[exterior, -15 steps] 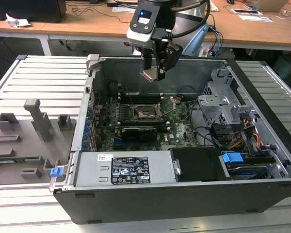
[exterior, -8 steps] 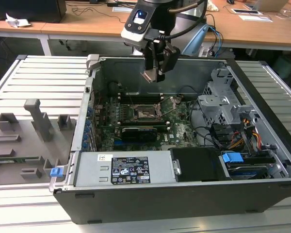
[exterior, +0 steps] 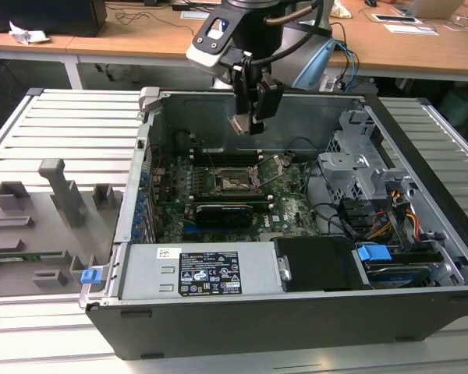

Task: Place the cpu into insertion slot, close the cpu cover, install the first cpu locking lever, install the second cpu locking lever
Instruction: 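Place the cpu into insertion slot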

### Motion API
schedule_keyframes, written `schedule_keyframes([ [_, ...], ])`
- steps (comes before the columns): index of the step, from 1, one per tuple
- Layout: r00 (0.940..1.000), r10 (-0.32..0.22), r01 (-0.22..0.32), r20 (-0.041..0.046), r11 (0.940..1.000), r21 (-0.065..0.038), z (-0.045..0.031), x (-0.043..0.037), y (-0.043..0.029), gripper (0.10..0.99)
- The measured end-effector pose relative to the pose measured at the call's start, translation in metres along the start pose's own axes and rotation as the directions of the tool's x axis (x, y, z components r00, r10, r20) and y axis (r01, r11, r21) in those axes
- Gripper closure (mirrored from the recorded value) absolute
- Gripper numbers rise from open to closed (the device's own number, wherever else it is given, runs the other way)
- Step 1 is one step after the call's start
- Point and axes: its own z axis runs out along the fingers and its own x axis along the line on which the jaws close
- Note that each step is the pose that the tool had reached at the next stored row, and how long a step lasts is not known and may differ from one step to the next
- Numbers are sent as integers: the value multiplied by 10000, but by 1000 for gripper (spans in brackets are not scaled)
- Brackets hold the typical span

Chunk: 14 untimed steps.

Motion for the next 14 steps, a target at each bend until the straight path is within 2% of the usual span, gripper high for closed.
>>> schedule_keyframes([
  [5,9953,967,-967,86,9953,-22,16,0,-1,553],
  [7,9910,1335,-1335,118,9910,-34,24,0,-2,553],
  [14,9885,1504,-1504,134,9886,-37,61,-1,-7,553],
])
